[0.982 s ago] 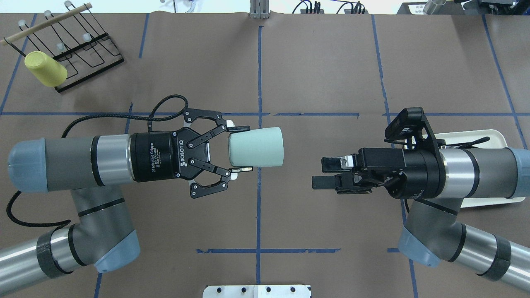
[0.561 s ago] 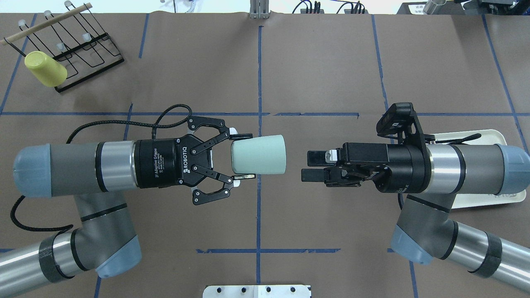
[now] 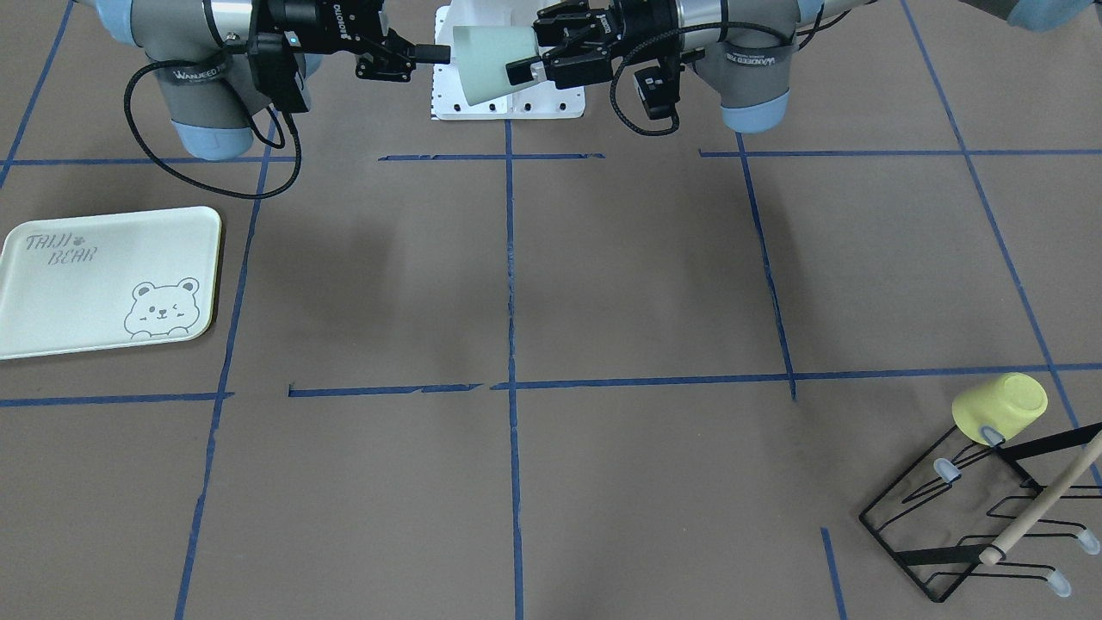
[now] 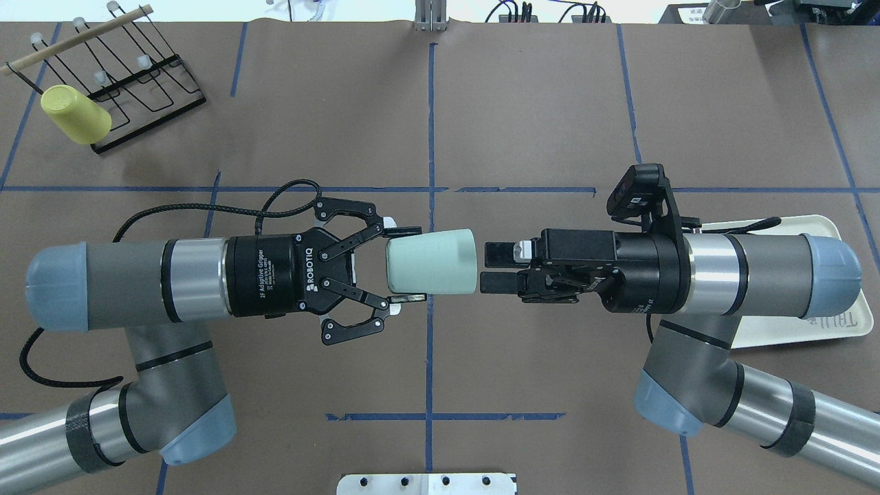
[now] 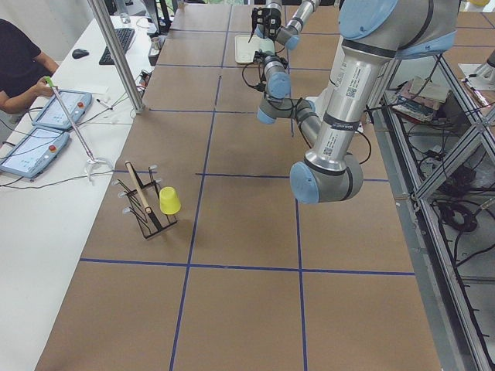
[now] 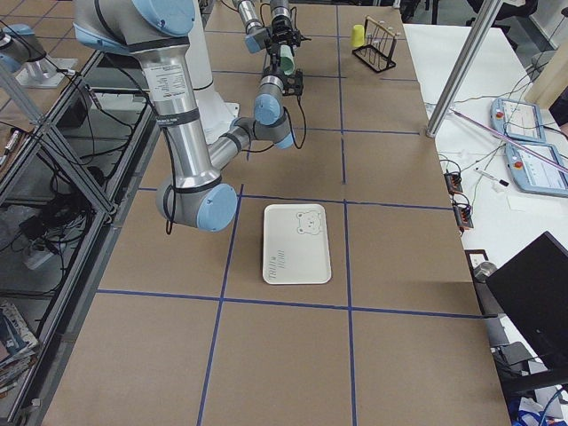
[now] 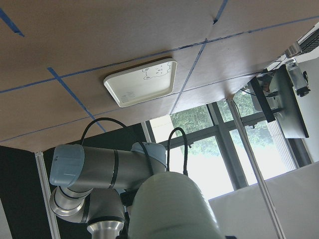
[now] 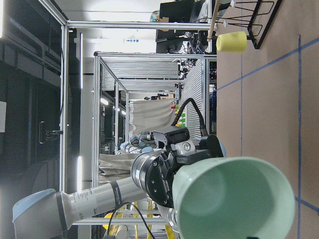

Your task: Left arm grabs green cup and hands to right arm on tray

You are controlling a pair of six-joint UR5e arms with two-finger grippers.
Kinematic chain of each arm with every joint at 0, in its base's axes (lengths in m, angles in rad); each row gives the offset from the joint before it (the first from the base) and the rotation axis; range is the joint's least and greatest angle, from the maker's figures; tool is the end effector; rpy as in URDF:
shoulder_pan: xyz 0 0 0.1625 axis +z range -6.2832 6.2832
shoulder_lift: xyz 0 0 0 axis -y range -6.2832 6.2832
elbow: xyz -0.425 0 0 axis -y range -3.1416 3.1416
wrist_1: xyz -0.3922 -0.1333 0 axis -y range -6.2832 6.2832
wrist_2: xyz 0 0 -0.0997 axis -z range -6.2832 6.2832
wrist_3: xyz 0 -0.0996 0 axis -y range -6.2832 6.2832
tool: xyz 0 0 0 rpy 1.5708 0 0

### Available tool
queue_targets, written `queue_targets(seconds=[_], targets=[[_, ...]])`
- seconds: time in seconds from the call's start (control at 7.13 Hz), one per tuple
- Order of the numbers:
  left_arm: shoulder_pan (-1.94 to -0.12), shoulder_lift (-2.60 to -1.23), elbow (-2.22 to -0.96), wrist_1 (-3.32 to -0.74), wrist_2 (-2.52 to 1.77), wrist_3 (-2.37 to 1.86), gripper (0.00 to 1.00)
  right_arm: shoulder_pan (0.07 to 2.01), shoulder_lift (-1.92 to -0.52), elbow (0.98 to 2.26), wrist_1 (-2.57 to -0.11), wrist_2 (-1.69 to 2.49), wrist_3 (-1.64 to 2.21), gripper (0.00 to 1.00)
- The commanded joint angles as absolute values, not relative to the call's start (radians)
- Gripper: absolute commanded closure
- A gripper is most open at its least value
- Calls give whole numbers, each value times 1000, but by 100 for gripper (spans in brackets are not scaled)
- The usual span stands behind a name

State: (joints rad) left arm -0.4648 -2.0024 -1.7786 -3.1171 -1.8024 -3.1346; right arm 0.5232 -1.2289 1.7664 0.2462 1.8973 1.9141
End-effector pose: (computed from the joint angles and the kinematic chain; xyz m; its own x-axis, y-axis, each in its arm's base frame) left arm 0.4101 -0.3292 0.1771 -0.2723 -0.9523 -0.1381 -0.5138 0.2653 -0.8159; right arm -0.3615 -0.3255 0.2249 -0.6689 -0.0178 0.7432 -0.0545 0.9982 -0.0252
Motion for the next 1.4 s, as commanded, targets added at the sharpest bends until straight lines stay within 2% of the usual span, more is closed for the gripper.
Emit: queue_targets(seconds=[0.0,1.12,1.26], targets=[[-462,-2002,-1779,-3117,-1802,-3140,92,523,-1218,1759,242,1885,1913,11],[-434,-1986,-1798,-3117,-1802,-3152,91,512,-1215,1752,242,1835,1879,11],[-433,-1988,-1798,-3117,-1802,-3151,89,505,-1215,1752,244,1835,1879,14]])
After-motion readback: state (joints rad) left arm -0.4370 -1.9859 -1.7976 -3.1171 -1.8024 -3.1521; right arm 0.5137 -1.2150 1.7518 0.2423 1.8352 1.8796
